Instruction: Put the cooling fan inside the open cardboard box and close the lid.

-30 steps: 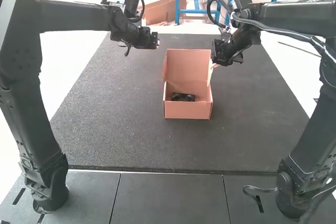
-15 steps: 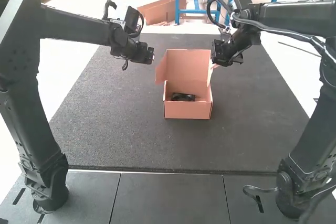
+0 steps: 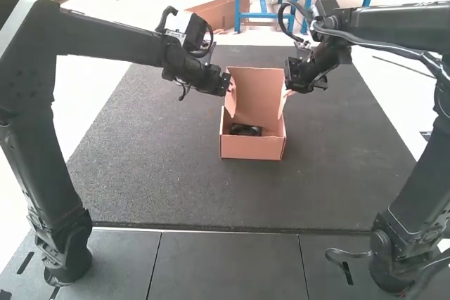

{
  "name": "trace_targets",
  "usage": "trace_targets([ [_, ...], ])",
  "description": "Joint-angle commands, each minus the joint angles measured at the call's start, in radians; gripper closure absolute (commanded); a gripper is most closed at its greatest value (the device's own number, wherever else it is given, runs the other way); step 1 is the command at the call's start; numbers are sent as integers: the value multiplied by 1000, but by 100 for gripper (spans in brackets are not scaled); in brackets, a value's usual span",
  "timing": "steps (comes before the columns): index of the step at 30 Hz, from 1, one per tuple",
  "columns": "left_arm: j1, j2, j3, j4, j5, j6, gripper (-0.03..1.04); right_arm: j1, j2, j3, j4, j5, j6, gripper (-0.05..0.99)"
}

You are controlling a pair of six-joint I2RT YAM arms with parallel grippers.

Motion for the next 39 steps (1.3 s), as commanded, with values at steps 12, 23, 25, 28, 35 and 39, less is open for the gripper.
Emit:
trace_targets([
  [12,-10,-45,-78,-37,41,14,4,16,-59,-70,-1,-51,-10,95],
  [23,-8,-105,-151,-31,40,14,4,85,-57,-176,-2,-14,-50,95],
  [25,-8,-120,-160,-42,40,16,4,96,-57,-198,-2,45,-96,95],
  [28,-8,-143,-170,-72,37,25,4,96,-57,-199,4,88,-97,94],
  [35,30,-177,-180,-89,-37,43,4,76,-86,-110,41,77,-17,17],
  [39,59,-177,-167,-32,-124,42,4,44,-122,-95,47,8,26,5],
])
